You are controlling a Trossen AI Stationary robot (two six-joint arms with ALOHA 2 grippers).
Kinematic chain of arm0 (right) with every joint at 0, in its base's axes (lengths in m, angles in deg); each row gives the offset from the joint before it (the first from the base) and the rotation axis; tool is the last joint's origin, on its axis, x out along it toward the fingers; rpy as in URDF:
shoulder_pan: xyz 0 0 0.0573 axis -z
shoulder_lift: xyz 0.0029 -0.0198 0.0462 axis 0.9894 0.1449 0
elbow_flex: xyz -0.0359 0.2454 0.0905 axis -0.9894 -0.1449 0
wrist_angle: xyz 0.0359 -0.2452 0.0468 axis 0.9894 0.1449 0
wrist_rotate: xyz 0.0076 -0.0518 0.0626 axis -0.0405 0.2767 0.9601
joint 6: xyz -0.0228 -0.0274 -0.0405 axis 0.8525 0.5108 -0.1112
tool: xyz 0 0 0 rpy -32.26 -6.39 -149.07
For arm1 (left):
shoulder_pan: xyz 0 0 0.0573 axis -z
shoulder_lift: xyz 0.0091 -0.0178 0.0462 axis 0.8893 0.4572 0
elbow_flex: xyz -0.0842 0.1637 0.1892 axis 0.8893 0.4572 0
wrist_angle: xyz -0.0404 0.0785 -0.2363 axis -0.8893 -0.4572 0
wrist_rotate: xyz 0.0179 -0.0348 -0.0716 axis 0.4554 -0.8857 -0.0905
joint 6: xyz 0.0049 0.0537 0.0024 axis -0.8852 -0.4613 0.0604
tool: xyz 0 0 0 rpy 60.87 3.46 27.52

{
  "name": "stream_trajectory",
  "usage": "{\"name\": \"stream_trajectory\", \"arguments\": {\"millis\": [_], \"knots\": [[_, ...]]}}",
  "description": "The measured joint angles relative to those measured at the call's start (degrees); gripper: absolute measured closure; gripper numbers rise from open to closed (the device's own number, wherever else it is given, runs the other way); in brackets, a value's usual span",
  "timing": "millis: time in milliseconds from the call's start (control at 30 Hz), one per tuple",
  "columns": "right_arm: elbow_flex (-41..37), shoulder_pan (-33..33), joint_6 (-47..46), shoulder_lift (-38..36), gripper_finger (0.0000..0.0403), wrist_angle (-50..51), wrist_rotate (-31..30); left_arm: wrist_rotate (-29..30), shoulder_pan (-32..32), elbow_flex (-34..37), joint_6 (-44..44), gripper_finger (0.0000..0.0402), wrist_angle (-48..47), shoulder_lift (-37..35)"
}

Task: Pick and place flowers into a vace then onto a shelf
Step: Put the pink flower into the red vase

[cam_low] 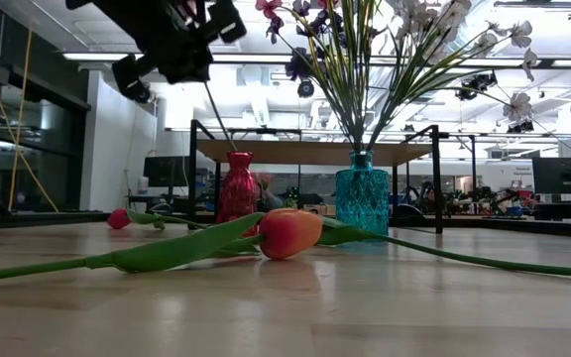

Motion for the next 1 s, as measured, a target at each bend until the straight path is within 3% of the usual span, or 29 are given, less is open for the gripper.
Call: {"name": "stream_trajectory", "arguments": {"millis": [300,733,1000], "knots": [[0.00,-0.01,0.01,0.00,0.0196,0.58,0.02,-2.62,-0.68,-0.03,-4.13,0.0370,2.28,0.45],[0.00,-0.01,0.00,0.00,0.0196,0.79,0.27,-8.56,-0.66,-0.01,-21.91,0.0349,12.36,0.88],[0.00,-0.01,0.00,0.00,0.0196,0.78,0.72,-9.17,-0.66,-0.01,-22.54,0.0352,12.73,0.88]]}}
